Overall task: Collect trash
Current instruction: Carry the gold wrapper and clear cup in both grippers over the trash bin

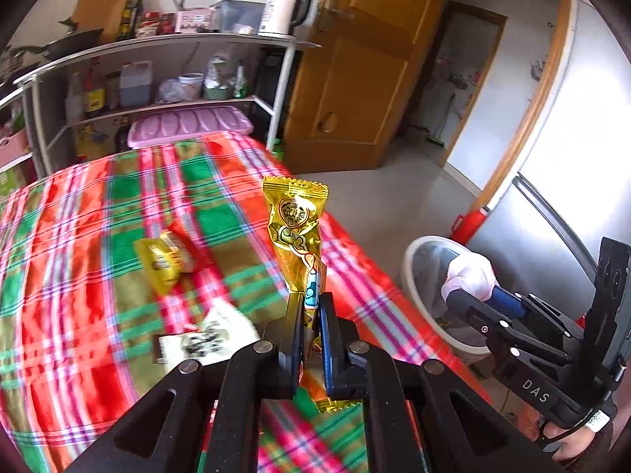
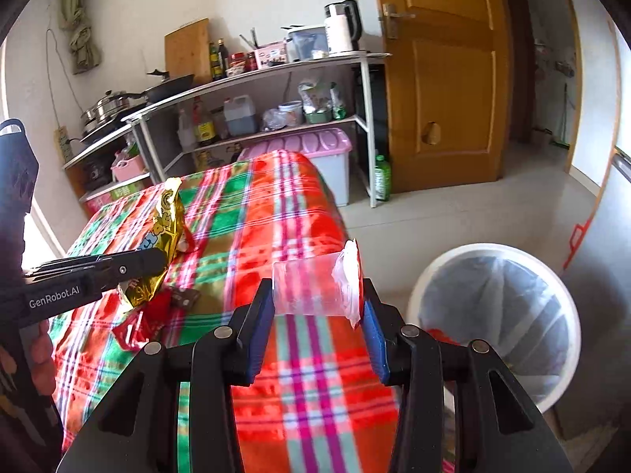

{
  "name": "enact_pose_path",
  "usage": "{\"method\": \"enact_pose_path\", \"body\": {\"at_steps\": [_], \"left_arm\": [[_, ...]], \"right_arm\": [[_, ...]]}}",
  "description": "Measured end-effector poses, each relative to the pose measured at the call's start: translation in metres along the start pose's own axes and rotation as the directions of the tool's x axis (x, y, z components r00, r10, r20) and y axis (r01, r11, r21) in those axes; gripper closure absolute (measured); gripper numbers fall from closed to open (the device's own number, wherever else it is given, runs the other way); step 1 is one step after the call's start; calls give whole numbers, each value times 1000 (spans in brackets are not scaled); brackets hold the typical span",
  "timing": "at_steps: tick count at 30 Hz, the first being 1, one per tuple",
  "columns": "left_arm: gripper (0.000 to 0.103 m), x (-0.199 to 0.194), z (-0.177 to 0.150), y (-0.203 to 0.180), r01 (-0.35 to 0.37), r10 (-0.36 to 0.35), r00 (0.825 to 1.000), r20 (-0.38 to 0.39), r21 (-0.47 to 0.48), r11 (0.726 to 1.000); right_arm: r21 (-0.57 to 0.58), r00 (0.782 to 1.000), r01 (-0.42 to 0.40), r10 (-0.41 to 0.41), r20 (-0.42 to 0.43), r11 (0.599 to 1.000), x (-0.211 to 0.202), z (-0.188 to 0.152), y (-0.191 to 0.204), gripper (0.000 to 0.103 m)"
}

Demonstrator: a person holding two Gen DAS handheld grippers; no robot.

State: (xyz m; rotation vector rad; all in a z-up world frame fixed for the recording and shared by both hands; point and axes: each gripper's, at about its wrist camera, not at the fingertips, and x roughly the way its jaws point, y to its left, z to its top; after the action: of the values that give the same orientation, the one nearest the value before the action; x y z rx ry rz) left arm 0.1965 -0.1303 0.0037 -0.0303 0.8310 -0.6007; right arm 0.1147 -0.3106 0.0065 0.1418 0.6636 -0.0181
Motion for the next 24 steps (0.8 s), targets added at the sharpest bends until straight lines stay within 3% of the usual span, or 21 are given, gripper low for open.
{"method": "enact_pose_path", "body": {"at_steps": [10, 24], "left_arm": [[95, 36, -1, -68, 128, -123, 990, -67, 86, 988], [95, 77, -2, -136, 208, -185, 972, -145, 165, 964]], "right_arm": [[73, 995, 104, -104, 5, 992, -28, -13, -57, 60], [141, 984, 175, -175, -9, 974, -45, -26, -116, 60]]}}
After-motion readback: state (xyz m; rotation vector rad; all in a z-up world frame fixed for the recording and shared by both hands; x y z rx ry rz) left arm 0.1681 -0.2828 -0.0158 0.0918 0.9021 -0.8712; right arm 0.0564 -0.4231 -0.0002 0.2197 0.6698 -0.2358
